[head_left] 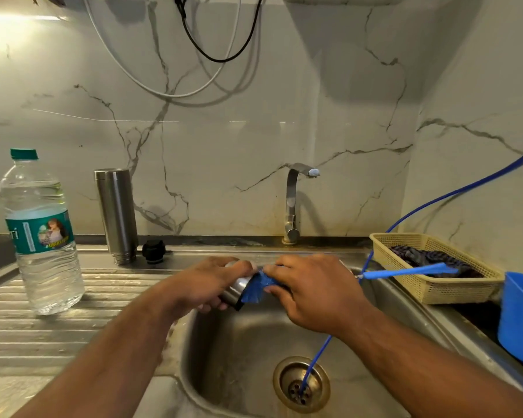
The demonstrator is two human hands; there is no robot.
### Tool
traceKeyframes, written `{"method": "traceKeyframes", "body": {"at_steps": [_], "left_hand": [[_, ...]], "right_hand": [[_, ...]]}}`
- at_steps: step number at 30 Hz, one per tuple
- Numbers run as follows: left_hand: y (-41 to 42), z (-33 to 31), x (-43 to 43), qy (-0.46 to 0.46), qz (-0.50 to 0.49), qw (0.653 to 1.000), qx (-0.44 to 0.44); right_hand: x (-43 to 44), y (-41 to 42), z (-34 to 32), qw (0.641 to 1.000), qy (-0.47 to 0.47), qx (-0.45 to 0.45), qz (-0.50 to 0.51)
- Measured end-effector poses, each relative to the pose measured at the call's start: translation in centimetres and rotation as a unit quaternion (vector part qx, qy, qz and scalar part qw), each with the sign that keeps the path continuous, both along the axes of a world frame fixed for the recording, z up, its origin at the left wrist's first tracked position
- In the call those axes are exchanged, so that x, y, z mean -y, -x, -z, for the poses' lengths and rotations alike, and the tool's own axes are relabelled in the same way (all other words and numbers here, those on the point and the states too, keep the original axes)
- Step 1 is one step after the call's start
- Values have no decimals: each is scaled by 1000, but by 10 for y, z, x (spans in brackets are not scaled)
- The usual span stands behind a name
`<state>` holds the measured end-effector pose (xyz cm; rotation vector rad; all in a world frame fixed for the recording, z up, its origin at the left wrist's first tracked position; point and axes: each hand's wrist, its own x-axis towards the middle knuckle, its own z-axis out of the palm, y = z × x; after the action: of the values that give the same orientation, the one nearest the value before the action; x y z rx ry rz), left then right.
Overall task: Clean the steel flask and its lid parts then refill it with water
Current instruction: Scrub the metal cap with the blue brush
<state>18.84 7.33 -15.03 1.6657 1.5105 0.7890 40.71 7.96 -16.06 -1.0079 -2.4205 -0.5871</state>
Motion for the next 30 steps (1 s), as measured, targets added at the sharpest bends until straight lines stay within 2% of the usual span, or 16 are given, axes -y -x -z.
{"method": "traceKeyframes", "body": {"at_steps": [4, 5, 7, 10, 15, 19, 21, 23, 26, 28, 30], "left_hand": [[-3, 5, -1, 15, -59, 986, 153], [-4, 8, -1, 11, -84, 984, 157], [-7, 15, -3, 4, -109, 988, 107], [-14, 13, -3, 10, -89, 995, 51], [-23, 7, -3, -6, -23, 994, 104], [-23, 12, -8, -29, -132, 971, 195], [-24, 15, -7, -24, -159, 975, 156], [-29, 17, -5, -7, -131, 985, 109], [-37, 9, 0, -6, -80, 991, 109], [-39, 5, 1, -30, -60, 987, 144], [-39, 5, 1, -43, -70, 973, 216]], "right_hand": [[0, 3, 2, 1000, 22, -9, -6], [-1, 2, 2, 1000, 17, 1, -5], [-2, -1, 2, 1000, 1, 24, -1], [-6, -7, -1, 999, -24, 33, 17], [-7, -9, -2, 999, 38, -7, 38], [-3, -1, 1, 1000, 2, 4, 7], [-1, -4, -3, 999, -30, 22, 7], [-3, -8, -7, 999, -48, 21, 10], [-7, -16, -12, 999, -33, -6, 26], [-8, -17, -13, 999, -1, -31, 44], [-4, -13, -9, 997, 30, -52, 38]]}}
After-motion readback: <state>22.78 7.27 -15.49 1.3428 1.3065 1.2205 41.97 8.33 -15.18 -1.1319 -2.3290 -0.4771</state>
